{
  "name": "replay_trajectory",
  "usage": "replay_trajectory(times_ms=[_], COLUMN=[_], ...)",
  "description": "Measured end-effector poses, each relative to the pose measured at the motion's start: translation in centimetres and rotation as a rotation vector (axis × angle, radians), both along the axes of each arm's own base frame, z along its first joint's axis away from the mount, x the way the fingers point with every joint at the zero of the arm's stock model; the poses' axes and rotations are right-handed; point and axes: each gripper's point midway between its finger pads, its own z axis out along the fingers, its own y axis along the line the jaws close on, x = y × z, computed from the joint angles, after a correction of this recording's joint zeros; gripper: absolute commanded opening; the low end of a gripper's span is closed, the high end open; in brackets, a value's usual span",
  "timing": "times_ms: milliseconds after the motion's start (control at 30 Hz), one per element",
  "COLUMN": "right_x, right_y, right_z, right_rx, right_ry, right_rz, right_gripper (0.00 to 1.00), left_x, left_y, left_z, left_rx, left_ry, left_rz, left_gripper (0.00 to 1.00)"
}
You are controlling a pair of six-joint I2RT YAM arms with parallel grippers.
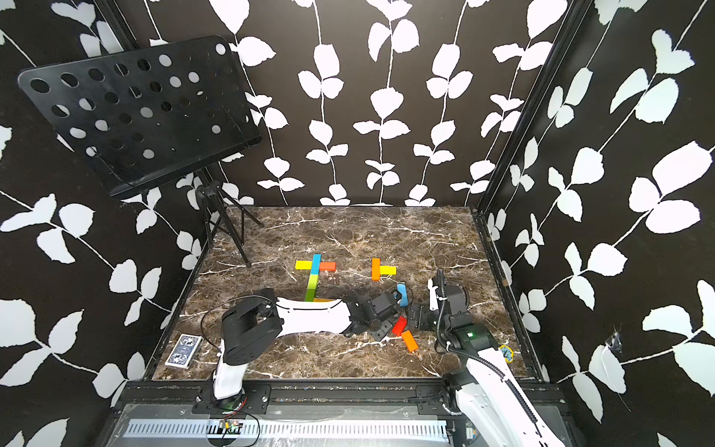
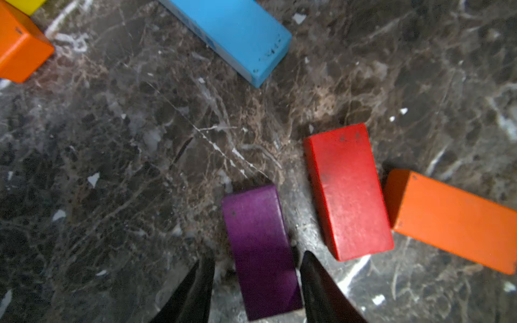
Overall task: Assemble the letter t with building blocks
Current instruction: Pick up the building block from the center of the board.
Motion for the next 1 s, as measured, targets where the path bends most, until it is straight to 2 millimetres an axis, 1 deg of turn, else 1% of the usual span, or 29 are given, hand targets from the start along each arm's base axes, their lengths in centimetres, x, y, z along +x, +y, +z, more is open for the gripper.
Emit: replay_trajectory(times_ms=[33, 100, 233, 300, 333, 400, 500, 567, 633, 700, 767, 833, 900, 967, 1000], right_x=[0.0, 0.0, 0.0, 0.0, 0.0, 0.0, 0.1, 0.2, 0.2, 0.3, 0.6, 1.2, 2.1, 3.0, 3.6], right_y=[0.0, 0.1, 0.1, 0.1, 0.1, 0.2, 0.2, 0.3, 0.3, 0.3, 0.4, 0.6, 0.9, 1.4, 1.7], right_z=[0.0, 0.0, -0.1, -0.1, -0.1, -0.2, -0.4, -0.5, -0.6, -0.7, -0.7, -0.4, 0.0, 0.3, 0.5], right_rx=[0.000, 0.002, 0.004, 0.004, 0.004, 0.004, 0.002, 0.000, -0.004, -0.012, -0.024, -0.032, -0.032, -0.024, -0.018], right_ry=[0.000, 0.001, 0.005, 0.007, 0.009, 0.012, 0.018, 0.020, 0.021, 0.028, 0.040, 0.047, 0.052, 0.058, 0.061], right_rz=[0.000, 0.002, 0.005, 0.005, 0.006, 0.007, 0.011, 0.015, 0.020, 0.026, 0.034, 0.044, 0.053, 0.066, 0.073], right_gripper=[0.99, 0.99, 0.99, 0.99, 0.99, 0.99, 0.99, 0.99, 0.99, 0.99, 1.00, 1.00, 0.99, 1.00, 0.99], left_x=[0.0, 0.0, 0.1, 0.1, 0.1, 0.1, 0.1, 0.2, 0.3, 0.1, -0.2, -0.2, -0.1, 0.8, 1.6], left_y=[0.1, 0.1, 0.2, 0.3, 0.3, 0.1, -0.1, -0.1, -0.1, 0.5, 1.7, 3.0, 3.6, 4.2, 4.7], left_z=[0.0, -0.1, -0.1, -0.3, -0.3, -0.2, -0.2, -0.2, -0.2, -0.1, -0.1, 0.1, 0.7, 1.6, 2.0], left_rx=[0.003, 0.003, 0.004, 0.005, 0.003, -0.006, -0.014, -0.013, -0.017, -0.010, 0.013, 0.042, 0.057, 0.055, 0.057], left_ry=[0.001, 0.003, -0.001, -0.006, -0.010, -0.016, -0.019, -0.028, -0.036, -0.046, -0.057, -0.067, -0.069, -0.067, -0.067], left_rz=[0.002, 0.006, 0.015, 0.016, 0.016, 0.014, 0.012, 0.004, -0.002, -0.018, -0.049, -0.085, -0.130, -0.161, -0.172], left_gripper=[0.50, 0.44, 0.38, 0.39, 0.42, 0.42, 0.26, 0.19, 0.14, 0.11, 0.10, 0.10, 0.10, 0.09, 0.09])
